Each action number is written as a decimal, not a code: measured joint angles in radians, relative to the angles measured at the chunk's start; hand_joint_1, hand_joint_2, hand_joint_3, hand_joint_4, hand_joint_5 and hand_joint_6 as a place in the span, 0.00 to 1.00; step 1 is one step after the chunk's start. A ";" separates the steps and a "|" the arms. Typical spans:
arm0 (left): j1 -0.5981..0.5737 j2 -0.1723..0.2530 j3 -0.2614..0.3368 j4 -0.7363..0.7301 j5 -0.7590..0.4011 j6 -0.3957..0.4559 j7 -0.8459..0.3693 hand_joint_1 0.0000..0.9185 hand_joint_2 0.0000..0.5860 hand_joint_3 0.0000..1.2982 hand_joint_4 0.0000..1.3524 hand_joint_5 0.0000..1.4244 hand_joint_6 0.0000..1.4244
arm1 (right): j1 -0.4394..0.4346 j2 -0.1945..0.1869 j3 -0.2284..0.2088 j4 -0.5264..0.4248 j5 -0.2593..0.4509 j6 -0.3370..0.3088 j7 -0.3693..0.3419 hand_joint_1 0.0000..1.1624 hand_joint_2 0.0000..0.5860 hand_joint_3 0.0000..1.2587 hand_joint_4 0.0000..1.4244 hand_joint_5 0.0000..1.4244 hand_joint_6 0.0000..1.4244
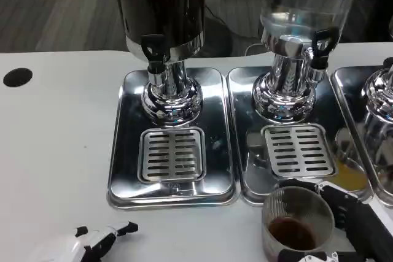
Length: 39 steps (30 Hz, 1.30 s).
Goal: Grasp the cup under the faucet to collect the drink, then remove the cup.
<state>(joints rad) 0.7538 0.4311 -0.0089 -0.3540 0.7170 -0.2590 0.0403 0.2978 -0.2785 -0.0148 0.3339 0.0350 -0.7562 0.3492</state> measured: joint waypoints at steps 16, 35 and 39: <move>0.019 -0.004 -0.013 -0.025 0.035 0.016 -0.001 0.08 0.17 0.21 0.16 0.19 0.08 | -0.010 -0.004 0.000 0.051 0.053 -0.120 0.033 0.60 0.22 0.18 0.20 0.24 0.11; 0.039 -0.005 -0.009 -0.018 0.031 -0.005 0.012 0.08 0.17 0.21 0.16 0.19 0.07 | 0.009 -0.008 -0.008 -0.115 0.228 0.016 0.102 0.22 0.92 0.25 0.15 0.18 0.11; 0.035 -0.006 -0.006 -0.007 0.009 -0.023 0.020 0.06 0.18 0.21 0.16 0.19 0.07 | -0.009 -0.029 -0.059 -0.172 0.270 0.131 0.103 0.19 1.00 0.25 0.13 0.15 0.07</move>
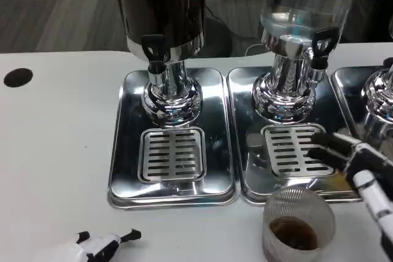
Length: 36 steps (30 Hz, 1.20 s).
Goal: Grasp the cup under the faucet to collect the drink, then remove the cup.
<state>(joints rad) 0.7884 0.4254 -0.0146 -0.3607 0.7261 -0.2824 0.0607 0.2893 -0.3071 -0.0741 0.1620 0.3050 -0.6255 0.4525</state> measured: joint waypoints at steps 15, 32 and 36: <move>-0.034 -0.006 0.037 0.073 -0.049 -0.109 0.099 0.00 0.18 0.14 0.06 0.08 0.00 | -0.032 -0.124 -0.151 -0.041 -0.610 -0.037 -0.311 0.25 1.00 0.14 0.01 0.02 0.00; -0.057 -0.052 0.046 -0.004 0.186 -0.056 0.238 0.00 0.18 0.08 0.00 0.03 0.00 | 0.053 -0.128 -0.104 -0.096 -0.952 0.086 -0.605 0.33 1.00 0.14 0.00 0.01 0.00; -0.062 -0.058 0.054 -0.025 0.182 -0.028 0.236 0.00 0.18 0.08 0.01 0.04 0.00 | 0.067 -0.128 -0.100 -0.097 -0.947 0.094 -0.621 0.34 1.00 0.14 0.00 0.01 0.00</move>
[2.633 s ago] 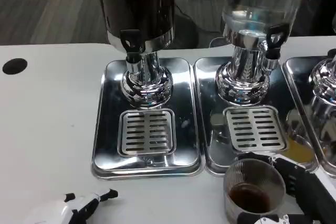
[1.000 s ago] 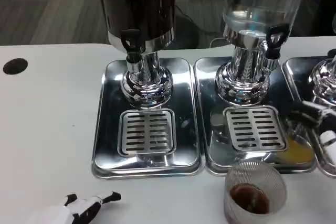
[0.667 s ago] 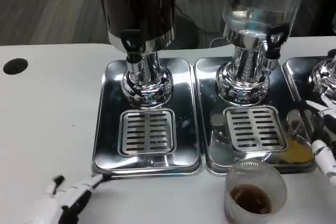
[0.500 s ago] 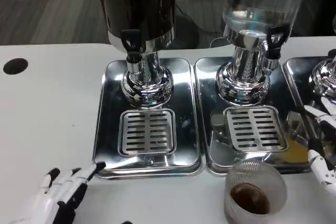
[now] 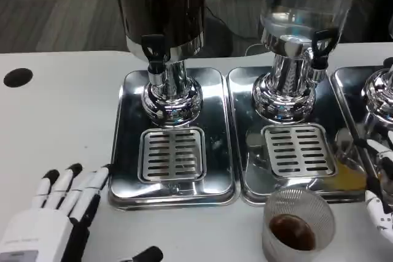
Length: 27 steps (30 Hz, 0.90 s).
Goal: Grasp the cup under the faucet to collect the drink, then remove the cup.
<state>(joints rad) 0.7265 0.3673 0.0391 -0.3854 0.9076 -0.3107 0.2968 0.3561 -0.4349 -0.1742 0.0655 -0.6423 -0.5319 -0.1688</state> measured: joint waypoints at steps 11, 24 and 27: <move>-0.002 -0.033 -0.006 -0.007 -0.038 0.023 -0.009 0.00 0.17 0.09 0.02 0.04 0.00 | 0.003 0.000 0.022 -0.001 0.025 -0.001 -0.018 0.36 1.00 0.14 0.04 0.03 0.00; 0.018 -0.043 0.003 -0.027 -0.048 0.016 -0.003 0.00 0.17 0.10 0.03 0.05 0.00 | 0.021 -0.013 0.024 0.013 0.079 -0.002 -0.020 0.39 1.00 0.15 0.05 0.03 0.00; 0.017 -0.043 0.000 -0.026 -0.048 0.011 -0.003 0.00 0.17 0.10 0.03 0.05 0.00 | 0.023 -0.013 0.026 0.010 0.079 -0.001 -0.020 0.40 1.00 0.14 0.06 0.03 0.00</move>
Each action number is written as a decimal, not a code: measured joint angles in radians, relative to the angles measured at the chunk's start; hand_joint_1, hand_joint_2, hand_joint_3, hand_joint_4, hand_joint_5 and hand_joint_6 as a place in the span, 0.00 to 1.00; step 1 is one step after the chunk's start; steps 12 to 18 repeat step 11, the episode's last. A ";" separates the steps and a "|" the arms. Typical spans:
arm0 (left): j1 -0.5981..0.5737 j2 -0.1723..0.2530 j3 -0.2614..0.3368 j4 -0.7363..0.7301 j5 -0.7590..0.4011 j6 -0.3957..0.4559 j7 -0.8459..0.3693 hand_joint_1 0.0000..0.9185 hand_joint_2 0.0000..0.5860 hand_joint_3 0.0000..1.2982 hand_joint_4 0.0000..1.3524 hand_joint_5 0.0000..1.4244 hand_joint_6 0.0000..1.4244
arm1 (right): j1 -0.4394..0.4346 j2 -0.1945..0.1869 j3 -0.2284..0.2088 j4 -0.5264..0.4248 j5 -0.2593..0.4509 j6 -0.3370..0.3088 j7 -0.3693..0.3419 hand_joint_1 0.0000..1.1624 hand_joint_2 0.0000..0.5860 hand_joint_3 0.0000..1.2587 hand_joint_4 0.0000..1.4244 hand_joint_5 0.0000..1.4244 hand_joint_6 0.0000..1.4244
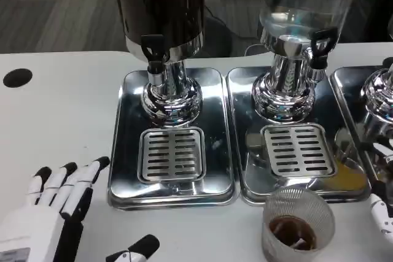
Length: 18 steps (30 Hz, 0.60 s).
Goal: Grasp the cup under the faucet to collect the drink, then remove the cup.
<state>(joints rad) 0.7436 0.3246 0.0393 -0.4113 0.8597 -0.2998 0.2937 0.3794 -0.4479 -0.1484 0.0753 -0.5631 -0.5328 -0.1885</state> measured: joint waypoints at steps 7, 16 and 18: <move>-0.002 0.000 -0.005 0.000 0.002 -0.004 0.000 0.00 0.17 0.11 0.04 0.07 0.00 | 0.004 0.002 0.008 -0.032 0.002 0.009 0.000 0.41 1.00 0.14 0.07 0.03 0.00; -0.005 -0.001 -0.016 -0.001 0.013 -0.004 0.000 0.00 0.17 0.11 0.05 0.07 0.00 | 0.007 0.004 0.015 -0.040 0.002 0.019 0.000 0.42 1.00 0.15 0.07 0.03 0.00; -0.005 -0.001 -0.016 -0.001 0.013 -0.004 0.000 0.00 0.17 0.11 0.05 0.07 0.00 | 0.007 0.004 0.015 -0.040 0.002 0.019 0.000 0.42 1.00 0.15 0.07 0.03 0.00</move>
